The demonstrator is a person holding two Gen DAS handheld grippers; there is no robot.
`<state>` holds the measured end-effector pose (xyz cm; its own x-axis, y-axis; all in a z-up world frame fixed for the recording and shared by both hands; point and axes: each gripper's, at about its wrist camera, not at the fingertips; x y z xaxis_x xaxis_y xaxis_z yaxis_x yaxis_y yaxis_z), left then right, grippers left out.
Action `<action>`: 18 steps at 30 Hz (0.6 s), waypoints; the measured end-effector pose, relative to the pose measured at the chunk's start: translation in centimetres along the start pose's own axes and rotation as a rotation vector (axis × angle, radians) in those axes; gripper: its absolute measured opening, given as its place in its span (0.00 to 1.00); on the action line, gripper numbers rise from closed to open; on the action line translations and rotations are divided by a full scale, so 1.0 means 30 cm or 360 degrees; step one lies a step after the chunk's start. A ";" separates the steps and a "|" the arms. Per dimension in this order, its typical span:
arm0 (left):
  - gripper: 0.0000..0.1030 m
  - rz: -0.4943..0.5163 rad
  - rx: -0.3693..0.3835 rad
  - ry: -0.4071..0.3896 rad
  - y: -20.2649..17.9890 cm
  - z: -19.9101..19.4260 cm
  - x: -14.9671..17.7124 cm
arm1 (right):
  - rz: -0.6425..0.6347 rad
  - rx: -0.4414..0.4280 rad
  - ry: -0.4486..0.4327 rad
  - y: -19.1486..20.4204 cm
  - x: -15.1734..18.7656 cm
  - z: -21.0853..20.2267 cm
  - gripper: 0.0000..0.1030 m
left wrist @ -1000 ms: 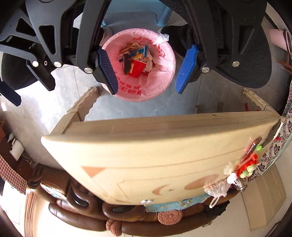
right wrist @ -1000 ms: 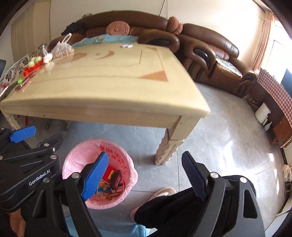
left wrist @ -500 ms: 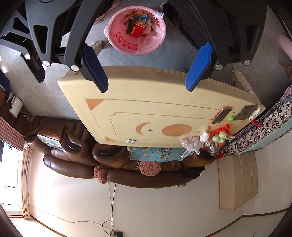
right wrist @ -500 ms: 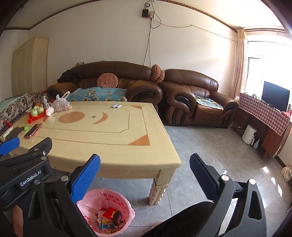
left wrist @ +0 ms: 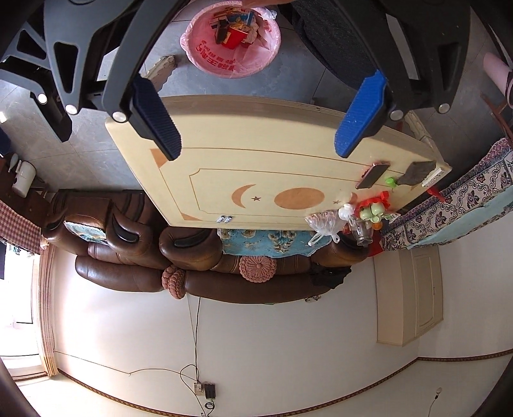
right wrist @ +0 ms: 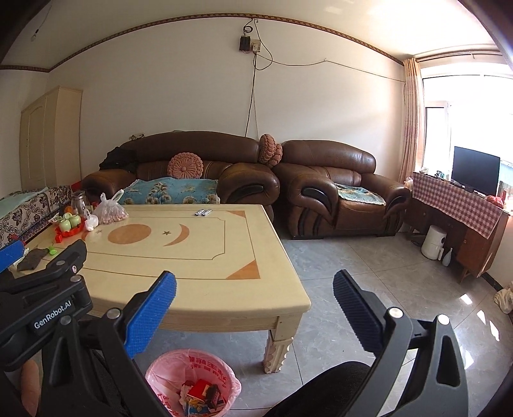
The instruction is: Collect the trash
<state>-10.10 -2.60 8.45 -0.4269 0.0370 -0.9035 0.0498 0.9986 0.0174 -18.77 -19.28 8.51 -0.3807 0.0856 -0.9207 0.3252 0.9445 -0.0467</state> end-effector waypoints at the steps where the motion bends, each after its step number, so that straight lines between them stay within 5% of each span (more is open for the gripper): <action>1: 0.91 -0.0005 0.0011 0.0008 0.001 0.000 0.002 | 0.0001 0.0003 0.0009 0.000 0.000 -0.002 0.93; 18: 0.91 -0.0018 0.0040 0.0052 0.031 0.002 0.012 | -0.0024 0.0016 0.0041 0.010 -0.002 -0.001 0.93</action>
<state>-10.17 -1.67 8.11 -0.4568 0.0272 -0.8891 0.0671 0.9977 -0.0040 -18.66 -18.99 8.57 -0.4077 0.0794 -0.9097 0.3280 0.9425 -0.0647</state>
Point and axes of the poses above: each gripper's, at about its wrist camera, not at the fingertips, and z roughly the way its jaws point, y to its left, x to its underside, and after that the axes turned 1 degree about y, right-handed
